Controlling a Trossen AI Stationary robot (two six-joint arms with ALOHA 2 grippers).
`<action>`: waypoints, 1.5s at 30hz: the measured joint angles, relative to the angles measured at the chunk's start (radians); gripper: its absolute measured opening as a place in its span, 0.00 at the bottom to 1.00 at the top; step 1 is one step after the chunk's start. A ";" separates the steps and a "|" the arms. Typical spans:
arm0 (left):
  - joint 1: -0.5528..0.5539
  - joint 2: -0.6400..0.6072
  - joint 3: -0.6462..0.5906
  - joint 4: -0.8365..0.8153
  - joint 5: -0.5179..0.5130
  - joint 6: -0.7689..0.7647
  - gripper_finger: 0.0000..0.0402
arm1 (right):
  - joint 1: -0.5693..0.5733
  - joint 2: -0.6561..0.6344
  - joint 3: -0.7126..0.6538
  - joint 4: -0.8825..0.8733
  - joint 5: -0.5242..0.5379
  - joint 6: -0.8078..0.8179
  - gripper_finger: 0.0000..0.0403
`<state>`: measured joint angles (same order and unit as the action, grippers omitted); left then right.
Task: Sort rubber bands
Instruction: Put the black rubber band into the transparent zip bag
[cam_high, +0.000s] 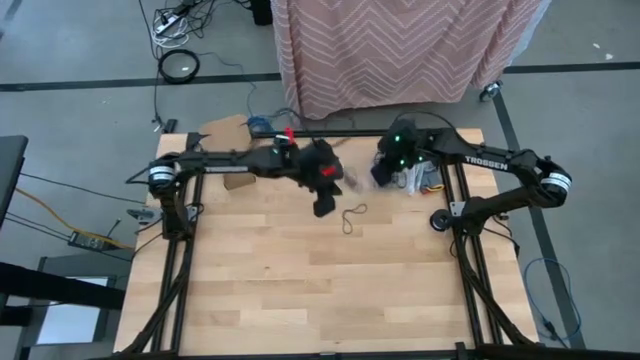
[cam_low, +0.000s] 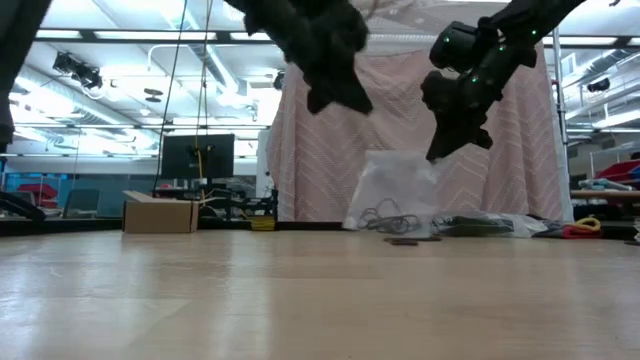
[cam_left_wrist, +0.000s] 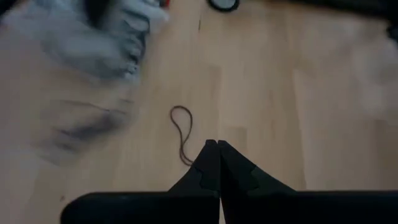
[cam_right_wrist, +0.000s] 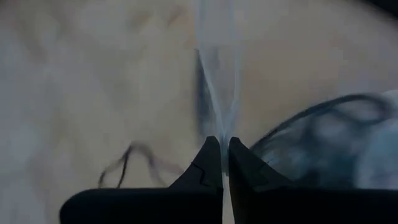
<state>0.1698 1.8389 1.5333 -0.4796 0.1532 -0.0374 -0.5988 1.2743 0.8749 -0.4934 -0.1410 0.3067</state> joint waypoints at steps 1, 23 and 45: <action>-0.012 0.021 0.000 0.007 -0.015 -0.011 0.00 | -0.020 0.000 0.000 0.007 0.000 0.012 0.00; -0.055 0.356 0.003 0.131 -0.134 -0.364 0.26 | -0.057 -0.028 0.000 -0.037 -0.053 0.013 0.00; -0.037 0.059 0.035 -0.189 -0.092 -0.050 0.00 | 0.122 -0.029 0.000 -0.001 -0.146 0.012 0.00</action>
<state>0.1324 1.8975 1.5681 -0.6682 0.0611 -0.0878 -0.4763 1.2449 0.8753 -0.4949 -0.2866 0.3191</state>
